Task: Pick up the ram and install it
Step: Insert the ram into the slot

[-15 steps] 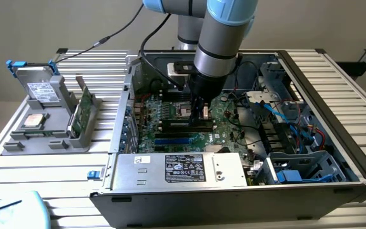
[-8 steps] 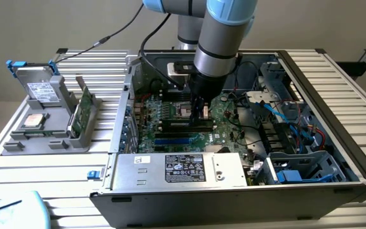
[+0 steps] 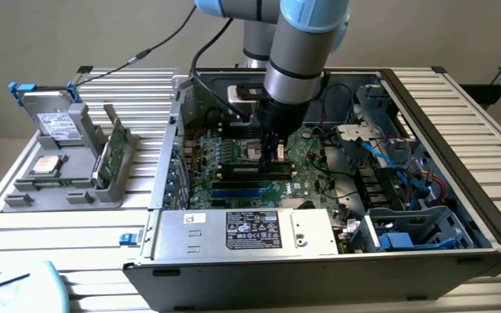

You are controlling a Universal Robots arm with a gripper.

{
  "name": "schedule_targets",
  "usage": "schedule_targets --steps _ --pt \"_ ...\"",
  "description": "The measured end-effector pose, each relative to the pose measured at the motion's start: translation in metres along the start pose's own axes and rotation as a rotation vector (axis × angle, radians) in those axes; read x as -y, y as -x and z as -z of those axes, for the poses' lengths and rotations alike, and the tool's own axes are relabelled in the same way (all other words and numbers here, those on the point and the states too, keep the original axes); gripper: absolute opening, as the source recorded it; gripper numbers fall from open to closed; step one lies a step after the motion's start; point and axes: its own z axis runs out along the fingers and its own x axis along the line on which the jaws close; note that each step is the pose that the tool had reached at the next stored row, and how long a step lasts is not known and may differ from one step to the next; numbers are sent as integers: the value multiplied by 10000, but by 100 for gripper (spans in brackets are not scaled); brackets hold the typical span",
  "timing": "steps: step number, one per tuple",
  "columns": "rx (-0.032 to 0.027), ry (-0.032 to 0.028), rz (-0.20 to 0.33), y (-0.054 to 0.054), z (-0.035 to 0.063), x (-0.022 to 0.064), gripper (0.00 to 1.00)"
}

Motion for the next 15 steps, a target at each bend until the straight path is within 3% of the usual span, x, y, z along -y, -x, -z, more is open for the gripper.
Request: schedule_targets --steps 3,6,8,13,15 --pt "-51 -52 -6 13 -1 -2 14" --pt "-139 -104 -17 31 -2 -4 14" --pt "-214 -115 -15 44 -2 -6 14" --pt "-468 -116 -9 79 -3 -10 14" --pt "-523 -120 -3 87 -3 -10 14"
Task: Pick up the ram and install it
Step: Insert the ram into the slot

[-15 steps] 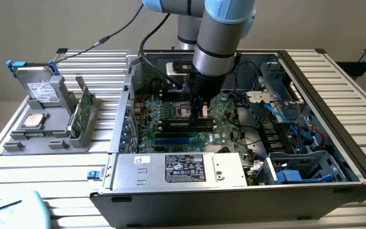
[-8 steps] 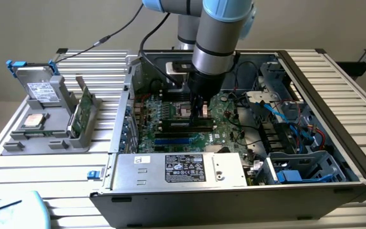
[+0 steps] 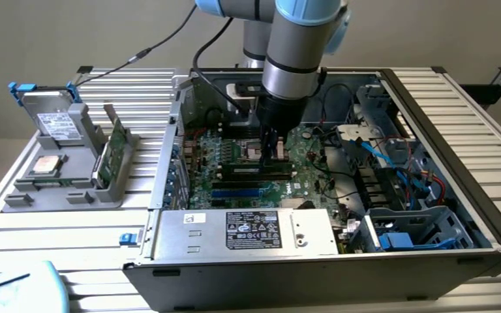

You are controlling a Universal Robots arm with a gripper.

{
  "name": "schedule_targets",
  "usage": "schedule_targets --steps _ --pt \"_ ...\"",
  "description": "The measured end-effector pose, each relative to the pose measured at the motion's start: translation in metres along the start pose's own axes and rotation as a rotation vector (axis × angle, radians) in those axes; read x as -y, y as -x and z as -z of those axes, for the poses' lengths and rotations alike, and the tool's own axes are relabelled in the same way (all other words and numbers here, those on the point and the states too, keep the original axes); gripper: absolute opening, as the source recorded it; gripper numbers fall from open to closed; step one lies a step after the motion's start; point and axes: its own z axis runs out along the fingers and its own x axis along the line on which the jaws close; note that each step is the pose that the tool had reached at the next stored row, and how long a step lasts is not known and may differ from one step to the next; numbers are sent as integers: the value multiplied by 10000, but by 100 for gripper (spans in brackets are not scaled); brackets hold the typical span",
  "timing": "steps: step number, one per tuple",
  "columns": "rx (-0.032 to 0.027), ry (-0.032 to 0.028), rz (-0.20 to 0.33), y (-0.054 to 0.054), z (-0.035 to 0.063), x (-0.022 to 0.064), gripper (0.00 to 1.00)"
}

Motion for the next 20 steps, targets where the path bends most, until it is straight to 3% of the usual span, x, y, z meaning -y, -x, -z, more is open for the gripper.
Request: schedule_targets --steps 8,13,20 --pt "-21 -65 -5 22 1 -2 14" --pt "-90 -73 -10 27 -4 -9 14" --pt "-105 -122 -15 36 -11 -10 14"
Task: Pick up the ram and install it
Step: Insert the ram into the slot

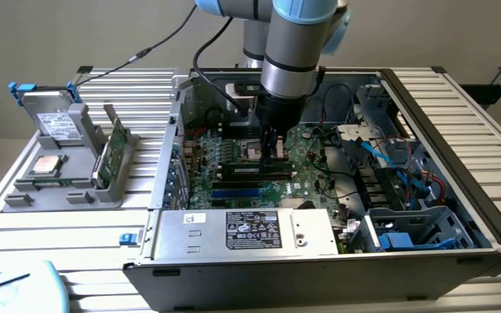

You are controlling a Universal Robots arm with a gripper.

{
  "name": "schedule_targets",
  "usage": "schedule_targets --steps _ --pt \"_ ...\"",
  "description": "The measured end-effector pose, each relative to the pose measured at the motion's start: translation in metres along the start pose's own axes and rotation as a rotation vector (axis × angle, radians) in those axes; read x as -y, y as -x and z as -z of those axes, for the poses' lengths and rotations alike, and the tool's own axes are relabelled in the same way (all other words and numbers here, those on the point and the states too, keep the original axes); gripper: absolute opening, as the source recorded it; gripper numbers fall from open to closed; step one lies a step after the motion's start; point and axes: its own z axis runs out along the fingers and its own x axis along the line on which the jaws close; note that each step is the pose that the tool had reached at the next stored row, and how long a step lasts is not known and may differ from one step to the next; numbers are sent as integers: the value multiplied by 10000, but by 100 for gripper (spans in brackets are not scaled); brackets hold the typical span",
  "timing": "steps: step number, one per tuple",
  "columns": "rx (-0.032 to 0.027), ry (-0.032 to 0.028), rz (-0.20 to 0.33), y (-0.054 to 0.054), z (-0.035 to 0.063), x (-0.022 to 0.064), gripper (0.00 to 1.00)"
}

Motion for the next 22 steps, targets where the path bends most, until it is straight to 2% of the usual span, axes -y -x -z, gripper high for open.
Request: schedule_targets --steps 12,22 --pt "-22 -6 -2 21 -7 -26 14" --pt "-26 -11 19 22 -18 -17 14"
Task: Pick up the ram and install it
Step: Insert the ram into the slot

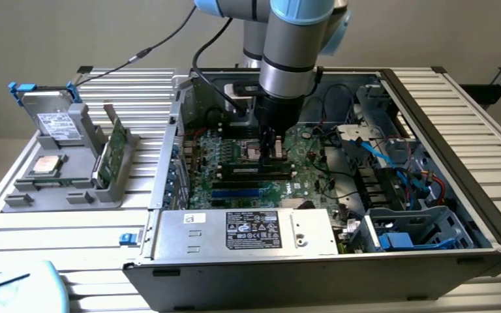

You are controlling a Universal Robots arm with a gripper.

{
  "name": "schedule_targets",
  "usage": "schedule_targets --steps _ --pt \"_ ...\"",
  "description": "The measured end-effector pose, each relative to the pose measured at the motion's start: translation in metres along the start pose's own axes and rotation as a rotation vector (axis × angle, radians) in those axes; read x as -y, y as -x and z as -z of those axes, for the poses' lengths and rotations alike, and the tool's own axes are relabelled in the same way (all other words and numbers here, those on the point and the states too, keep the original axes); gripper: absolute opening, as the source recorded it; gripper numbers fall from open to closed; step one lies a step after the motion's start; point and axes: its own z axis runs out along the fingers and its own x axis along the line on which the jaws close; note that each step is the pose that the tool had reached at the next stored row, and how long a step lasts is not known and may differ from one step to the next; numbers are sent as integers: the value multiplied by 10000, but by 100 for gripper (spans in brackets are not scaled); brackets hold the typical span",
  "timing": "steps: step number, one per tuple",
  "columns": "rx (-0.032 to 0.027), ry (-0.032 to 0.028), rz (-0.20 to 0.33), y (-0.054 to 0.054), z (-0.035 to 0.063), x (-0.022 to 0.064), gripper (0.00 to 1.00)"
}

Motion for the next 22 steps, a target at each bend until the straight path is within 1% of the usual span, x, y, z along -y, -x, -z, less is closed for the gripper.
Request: schedule_targets --steps 11,22 --pt "0 0 1 1 -16 2 14" --pt "-2 1 -6 -5 9 -7 14"
